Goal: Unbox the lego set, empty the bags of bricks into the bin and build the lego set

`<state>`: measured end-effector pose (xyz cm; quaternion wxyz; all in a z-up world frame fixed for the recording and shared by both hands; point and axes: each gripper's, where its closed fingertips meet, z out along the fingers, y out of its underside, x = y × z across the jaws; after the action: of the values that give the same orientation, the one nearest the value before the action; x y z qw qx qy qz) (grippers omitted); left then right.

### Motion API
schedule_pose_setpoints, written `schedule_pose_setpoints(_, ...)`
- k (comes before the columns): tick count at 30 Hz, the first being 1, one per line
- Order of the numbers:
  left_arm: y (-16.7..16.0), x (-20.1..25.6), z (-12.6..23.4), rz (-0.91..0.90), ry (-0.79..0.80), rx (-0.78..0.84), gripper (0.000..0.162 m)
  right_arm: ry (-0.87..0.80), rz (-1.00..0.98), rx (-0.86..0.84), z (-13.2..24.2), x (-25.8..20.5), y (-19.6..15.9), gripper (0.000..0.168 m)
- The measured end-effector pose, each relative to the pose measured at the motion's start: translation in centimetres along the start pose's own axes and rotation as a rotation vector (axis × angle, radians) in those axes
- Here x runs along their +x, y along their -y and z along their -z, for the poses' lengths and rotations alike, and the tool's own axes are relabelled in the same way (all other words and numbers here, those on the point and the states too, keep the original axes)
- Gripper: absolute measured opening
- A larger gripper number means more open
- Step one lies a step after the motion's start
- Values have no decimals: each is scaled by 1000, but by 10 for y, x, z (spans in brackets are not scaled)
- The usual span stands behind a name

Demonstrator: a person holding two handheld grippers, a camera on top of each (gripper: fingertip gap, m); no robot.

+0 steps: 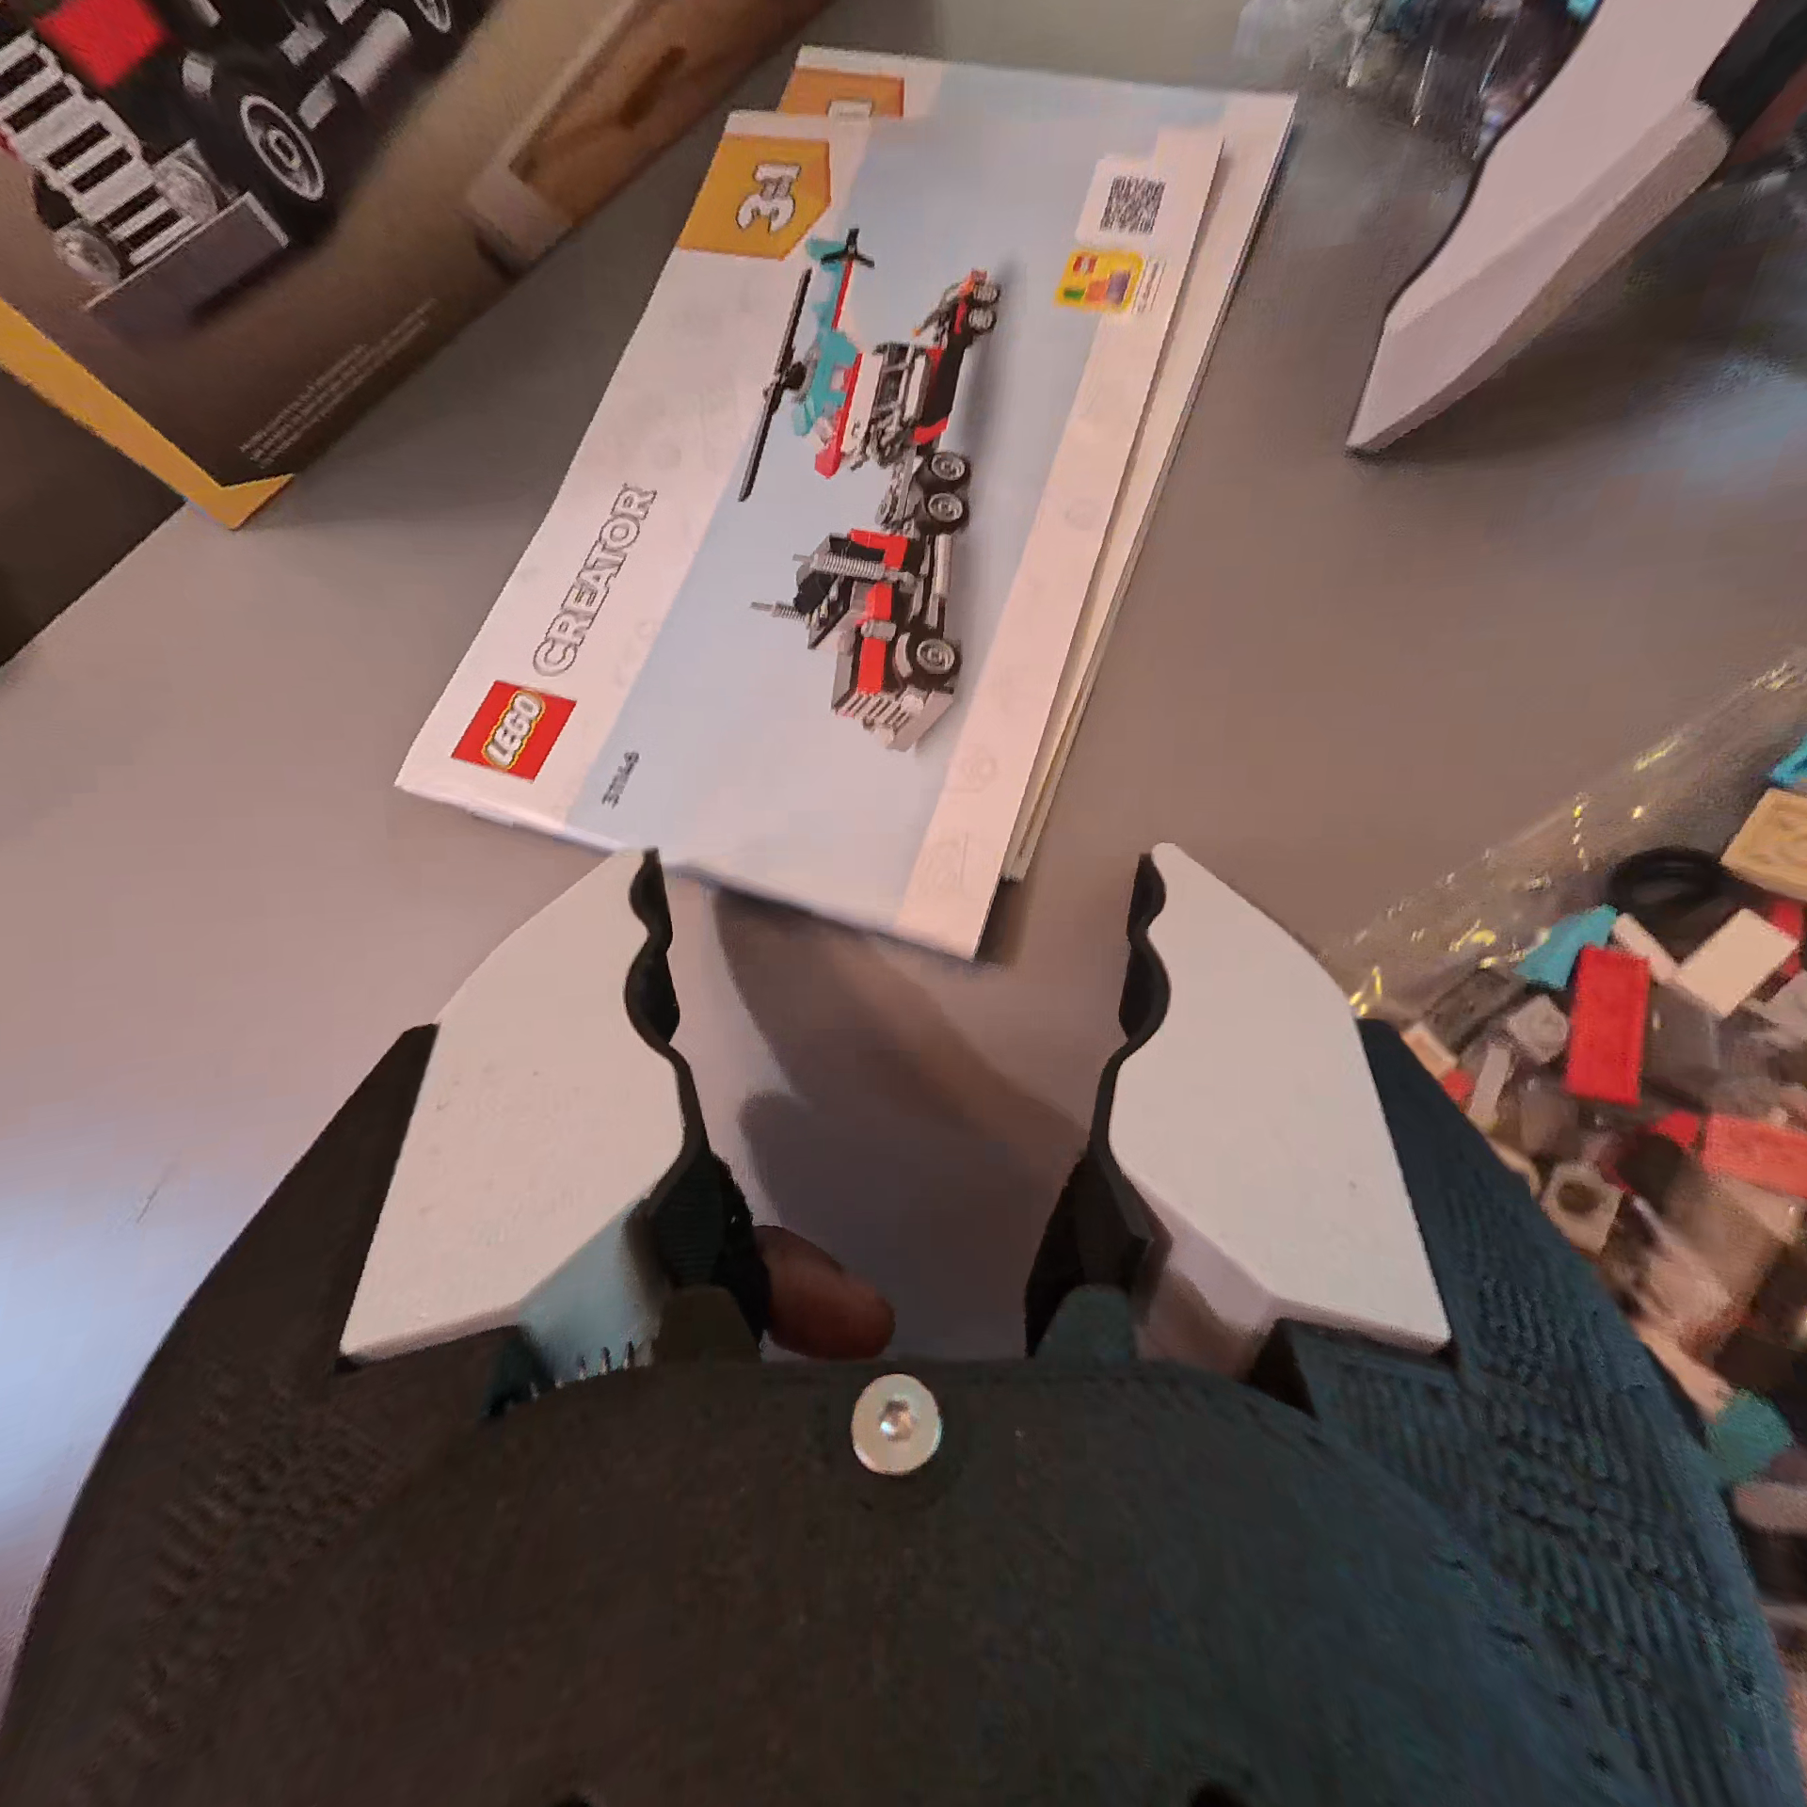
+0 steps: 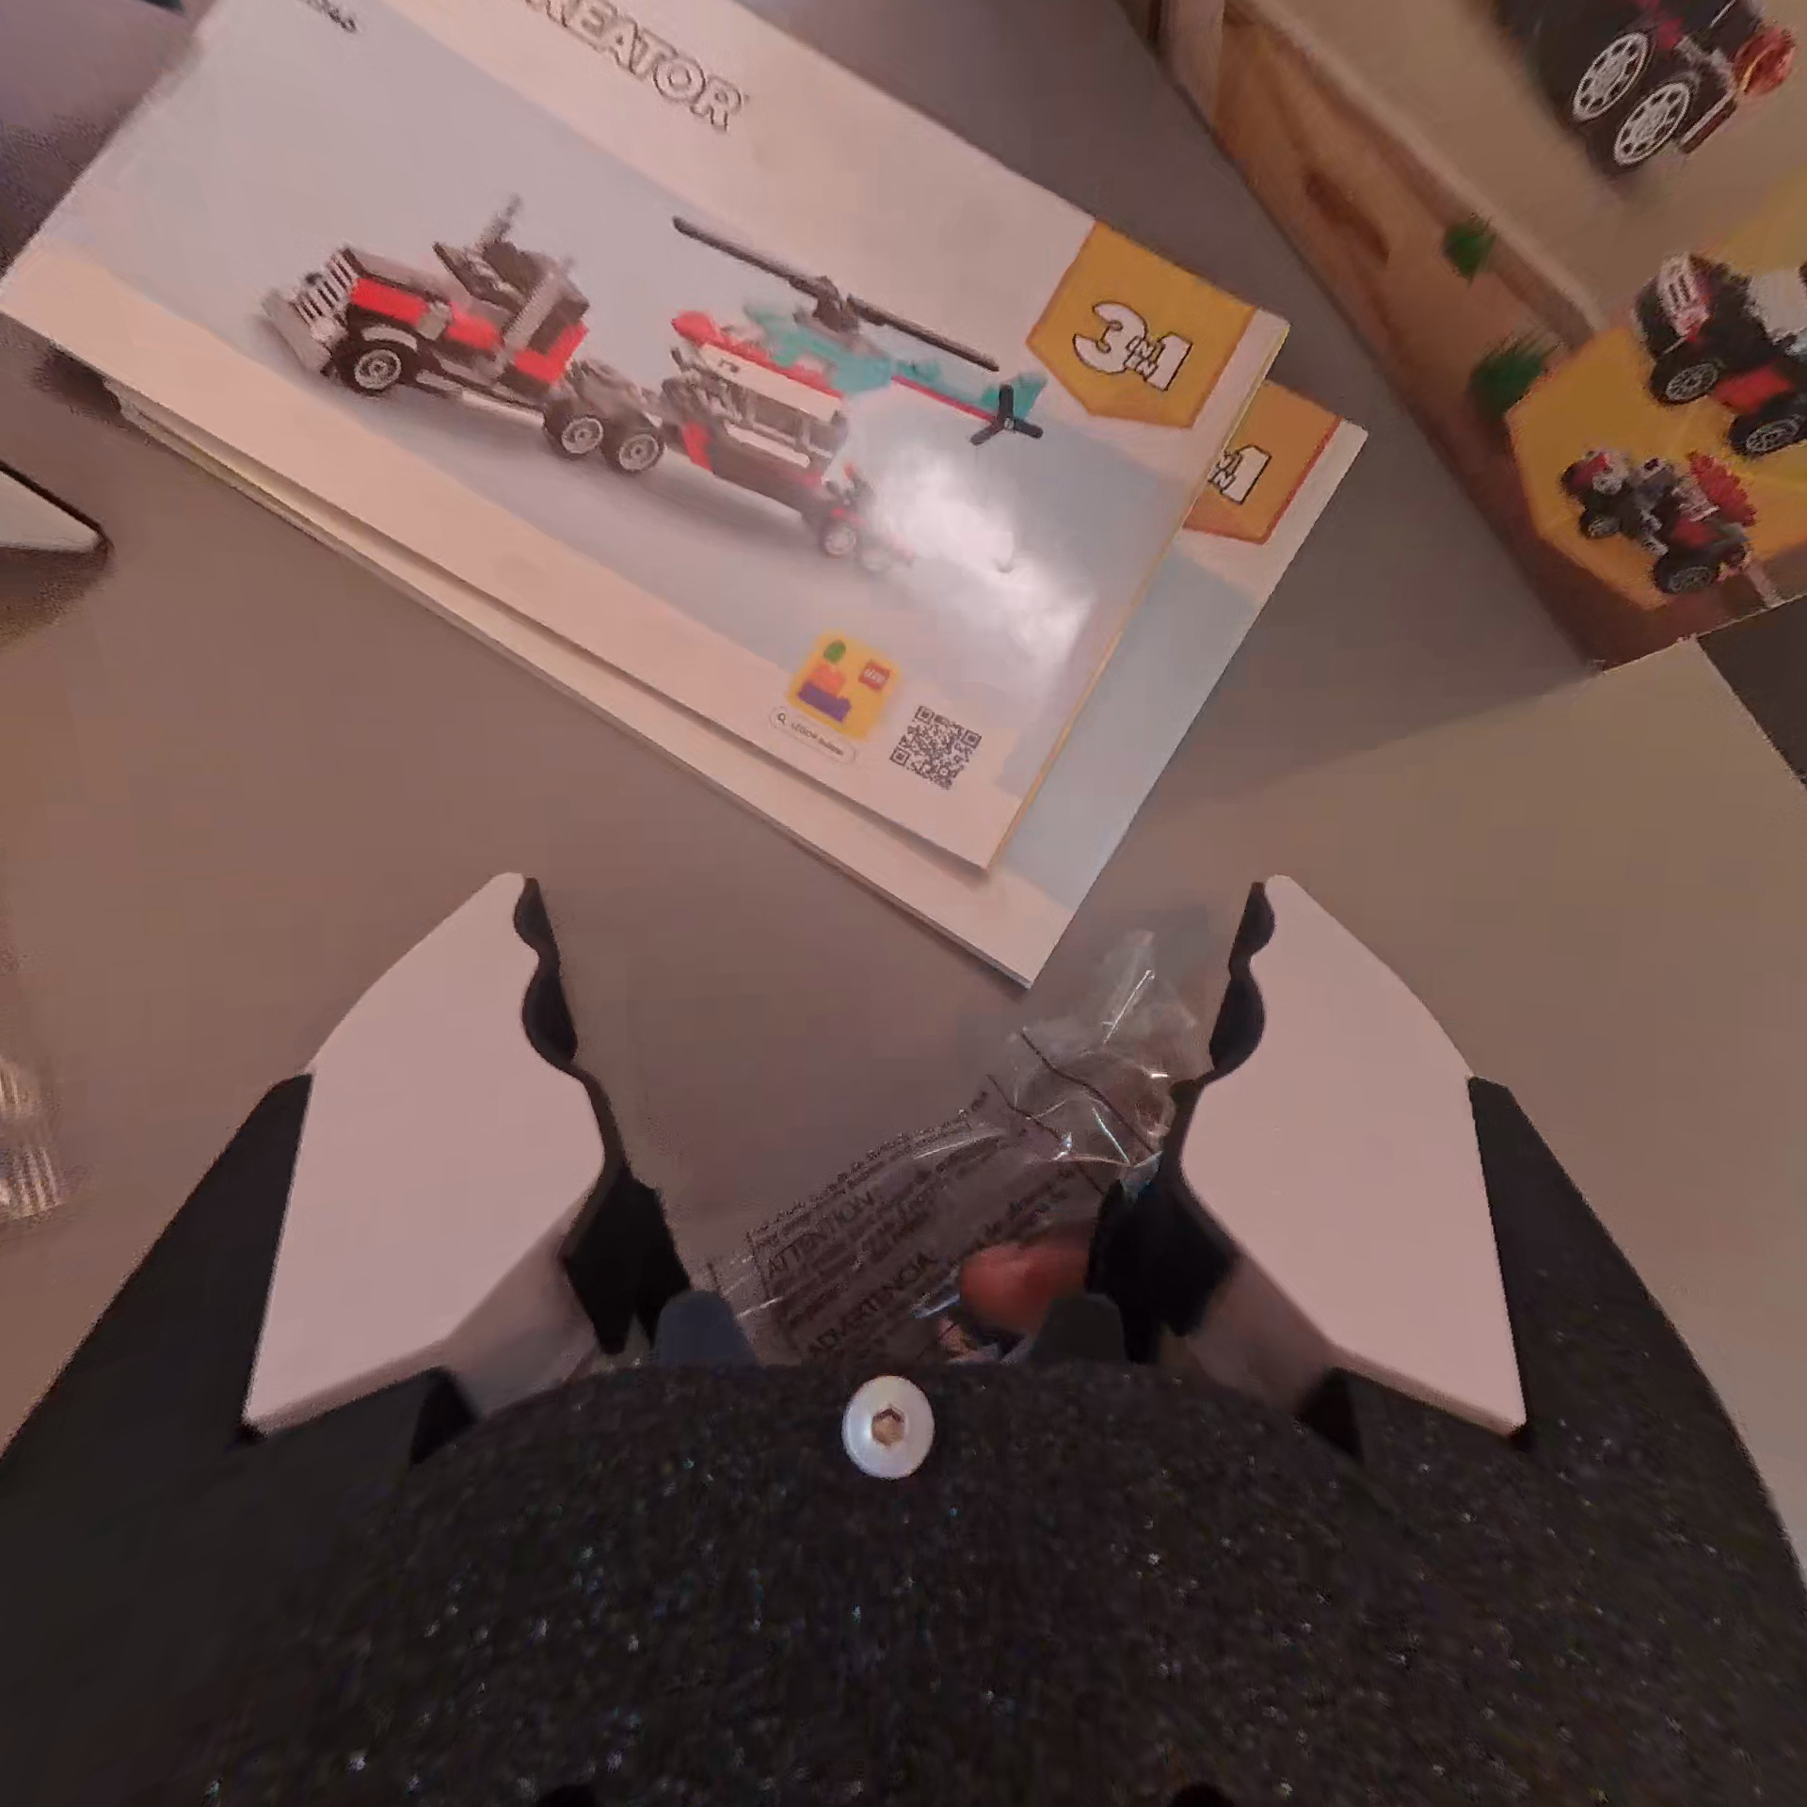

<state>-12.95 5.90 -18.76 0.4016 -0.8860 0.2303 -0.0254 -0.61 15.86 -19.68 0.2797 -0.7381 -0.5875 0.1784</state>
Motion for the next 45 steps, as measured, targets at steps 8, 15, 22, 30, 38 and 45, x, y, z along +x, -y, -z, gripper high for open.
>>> schedule_pose_setpoints(8,10,-5,-16,-19,-94,-52,90,74,65,10,1,-23,3,114)
schedule_pose_setpoints(15,-9,-17,7,94,-33,-138,98,77,15,-96,2,-6,-9,125)
schedule_pose_setpoints(22,-14,-11,2,112,-68,-131,97,29,-81,-102,20,25,-23,120)
schedule_pose_setpoints(30,-4,-8,-8,56,-138,-147,96,103,31,-73,-2,-5,1,105)
schedule_pose_setpoints(38,-9,-22,-3,5,-189,-146,78,129,16,-39,6,-12,4,76)
schedule_pose_setpoints(45,-10,-19,2,-51,-207,-79,52,54,53,-35,4,-6,5,48)
